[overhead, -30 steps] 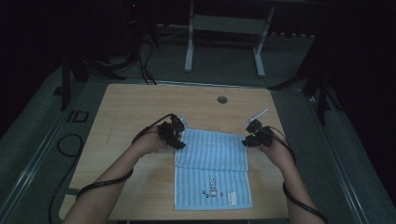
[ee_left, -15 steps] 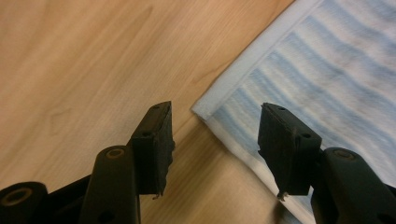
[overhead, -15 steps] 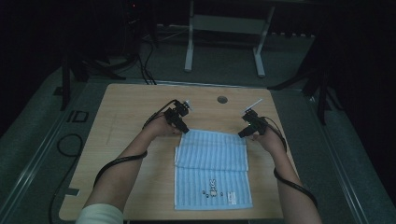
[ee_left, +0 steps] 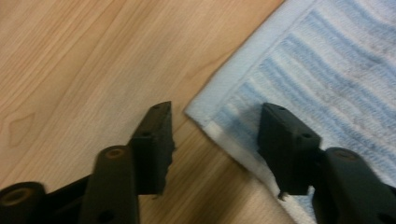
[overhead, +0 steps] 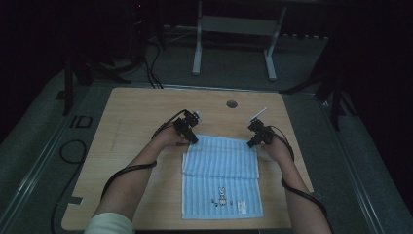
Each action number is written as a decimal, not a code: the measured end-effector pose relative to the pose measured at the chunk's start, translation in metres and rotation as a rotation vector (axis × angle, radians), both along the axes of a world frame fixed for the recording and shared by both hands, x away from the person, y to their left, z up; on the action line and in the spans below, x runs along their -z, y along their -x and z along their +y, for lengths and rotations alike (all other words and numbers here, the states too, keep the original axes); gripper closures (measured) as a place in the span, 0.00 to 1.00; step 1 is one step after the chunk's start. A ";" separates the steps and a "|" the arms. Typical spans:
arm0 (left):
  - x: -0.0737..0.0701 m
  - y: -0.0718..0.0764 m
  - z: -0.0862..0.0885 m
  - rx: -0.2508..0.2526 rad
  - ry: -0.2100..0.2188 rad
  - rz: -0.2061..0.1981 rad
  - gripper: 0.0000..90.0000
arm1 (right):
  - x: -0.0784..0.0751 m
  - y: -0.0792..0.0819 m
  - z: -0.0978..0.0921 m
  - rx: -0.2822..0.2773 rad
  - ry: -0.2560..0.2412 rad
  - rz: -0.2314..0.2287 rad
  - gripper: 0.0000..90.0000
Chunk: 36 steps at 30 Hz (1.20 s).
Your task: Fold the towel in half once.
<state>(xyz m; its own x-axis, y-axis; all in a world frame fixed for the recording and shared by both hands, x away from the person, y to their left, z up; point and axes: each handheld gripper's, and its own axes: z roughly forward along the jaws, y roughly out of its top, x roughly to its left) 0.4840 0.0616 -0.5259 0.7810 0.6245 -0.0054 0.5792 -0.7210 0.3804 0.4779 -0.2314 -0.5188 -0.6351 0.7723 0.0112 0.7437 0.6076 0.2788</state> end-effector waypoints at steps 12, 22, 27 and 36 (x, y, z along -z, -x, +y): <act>-0.015 0.012 -0.005 0.006 0.036 -0.004 0.94 | -0.007 0.001 0.004 -0.026 -0.003 -0.009 0.94; -0.153 0.001 0.015 -0.057 0.133 -0.264 0.94 | -0.133 -0.025 0.016 -0.032 -0.063 -0.293 0.94; -0.207 0.018 0.036 -0.065 0.199 -0.360 0.94 | -0.215 -0.014 0.018 -0.052 -0.139 -0.465 0.93; -0.166 0.066 0.058 -0.004 0.208 -0.272 0.94 | -0.198 0.044 0.013 -0.163 -0.146 -0.451 0.93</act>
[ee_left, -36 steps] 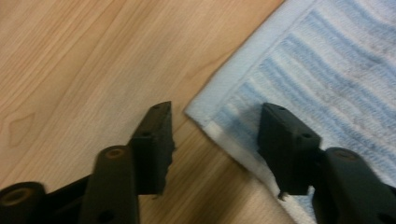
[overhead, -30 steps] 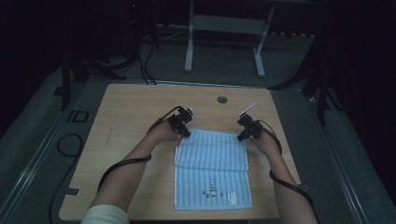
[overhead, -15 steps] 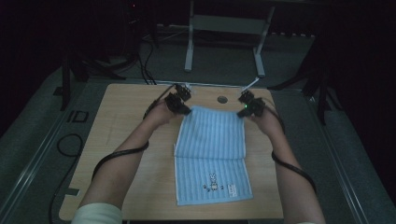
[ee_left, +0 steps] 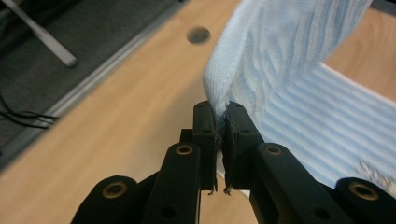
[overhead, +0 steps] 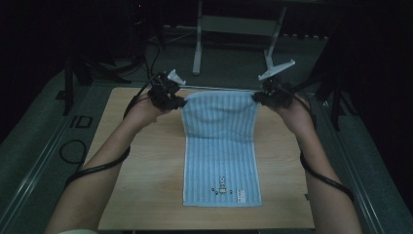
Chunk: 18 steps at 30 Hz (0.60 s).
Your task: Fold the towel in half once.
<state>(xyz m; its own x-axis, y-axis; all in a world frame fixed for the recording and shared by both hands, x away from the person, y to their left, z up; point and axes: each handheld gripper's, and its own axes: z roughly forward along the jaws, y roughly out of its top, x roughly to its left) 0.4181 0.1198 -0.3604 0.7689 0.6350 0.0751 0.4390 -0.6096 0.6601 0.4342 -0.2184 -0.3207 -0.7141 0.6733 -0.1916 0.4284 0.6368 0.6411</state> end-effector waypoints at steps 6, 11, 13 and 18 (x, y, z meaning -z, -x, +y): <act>0.040 0.036 -0.012 0.113 -0.010 0.045 0.94 | 0.049 0.029 -0.010 -0.034 0.058 0.047 0.93; 0.062 0.060 -0.021 0.177 -0.010 0.079 0.93 | 0.083 0.043 -0.020 -0.029 0.056 0.099 0.93; 0.069 0.069 -0.022 0.191 -0.006 0.080 0.93 | 0.092 0.051 -0.022 -0.039 0.042 0.116 0.92; 0.086 0.093 -0.022 0.215 -0.025 0.093 0.93 | 0.112 0.082 -0.035 -0.063 -0.052 0.148 0.92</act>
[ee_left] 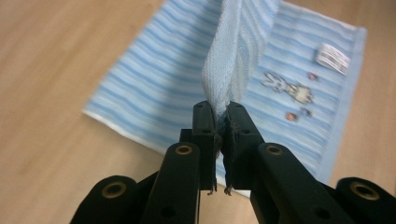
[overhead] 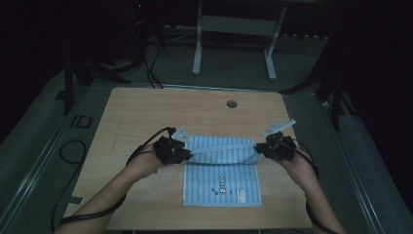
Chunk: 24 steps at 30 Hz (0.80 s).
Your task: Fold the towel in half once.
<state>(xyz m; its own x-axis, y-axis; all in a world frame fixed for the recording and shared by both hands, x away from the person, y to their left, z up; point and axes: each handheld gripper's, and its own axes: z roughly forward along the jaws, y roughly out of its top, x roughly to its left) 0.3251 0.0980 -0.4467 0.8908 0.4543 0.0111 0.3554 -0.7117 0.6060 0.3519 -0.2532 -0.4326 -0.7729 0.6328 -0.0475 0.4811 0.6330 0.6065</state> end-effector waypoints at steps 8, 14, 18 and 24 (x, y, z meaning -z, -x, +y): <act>0.027 0.030 -0.008 0.055 -0.025 0.041 0.93 | 0.039 0.047 -0.014 -0.016 0.003 0.076 0.92; 0.037 0.048 -0.013 0.120 -0.081 0.133 0.78 | 0.052 0.073 -0.019 -0.008 -0.008 0.128 0.80; 0.032 0.049 -0.012 0.130 -0.061 0.145 0.70 | 0.041 0.082 -0.023 0.013 -0.024 0.102 0.75; 0.038 0.041 -0.015 0.106 -0.068 0.142 0.66 | 0.036 0.069 -0.021 0.039 -0.014 0.083 0.74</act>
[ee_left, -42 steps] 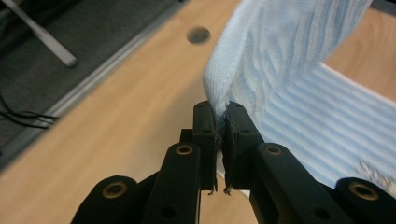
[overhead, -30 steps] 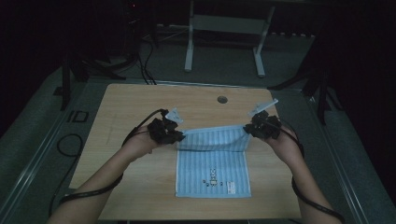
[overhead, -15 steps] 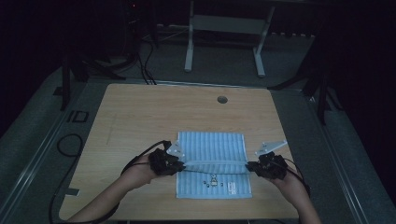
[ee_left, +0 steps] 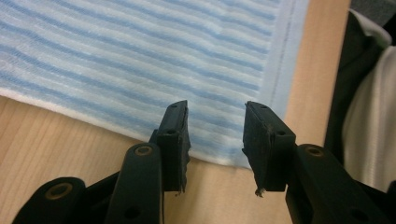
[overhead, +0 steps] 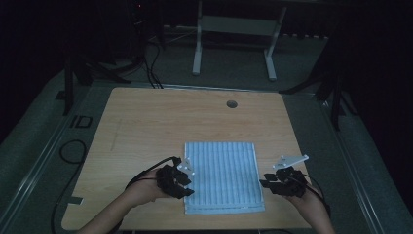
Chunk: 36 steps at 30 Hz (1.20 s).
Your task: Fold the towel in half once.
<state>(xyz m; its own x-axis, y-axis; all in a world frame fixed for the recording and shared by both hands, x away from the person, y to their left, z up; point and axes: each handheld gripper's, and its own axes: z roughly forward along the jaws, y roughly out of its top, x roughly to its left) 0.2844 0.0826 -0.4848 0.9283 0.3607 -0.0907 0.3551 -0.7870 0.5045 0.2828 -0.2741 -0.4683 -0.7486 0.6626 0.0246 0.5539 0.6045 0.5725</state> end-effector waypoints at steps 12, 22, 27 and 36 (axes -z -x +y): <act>0.036 -0.022 -0.018 -0.023 -0.038 0.036 0.62 | 0.048 -0.028 0.035 -0.043 0.076 0.071 0.72; 0.043 -0.032 0.000 -0.063 -0.043 0.038 0.61 | 0.060 -0.046 0.053 -0.058 0.104 0.054 0.67; 0.044 -0.042 0.014 -0.097 -0.026 0.043 0.59 | 0.060 -0.055 0.068 -0.071 0.117 0.045 0.66; 0.045 -0.056 0.032 -0.140 -0.019 0.046 0.58 | 0.061 -0.062 0.084 -0.082 0.116 0.029 0.63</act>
<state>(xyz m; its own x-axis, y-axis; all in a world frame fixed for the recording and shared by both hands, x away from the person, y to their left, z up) 0.3408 0.1151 -0.5294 0.8639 0.4881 -0.1244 0.4844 -0.7374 0.4707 0.3447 -0.1901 -0.5294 -0.8003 0.5990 -0.0267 0.5152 0.7098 0.4805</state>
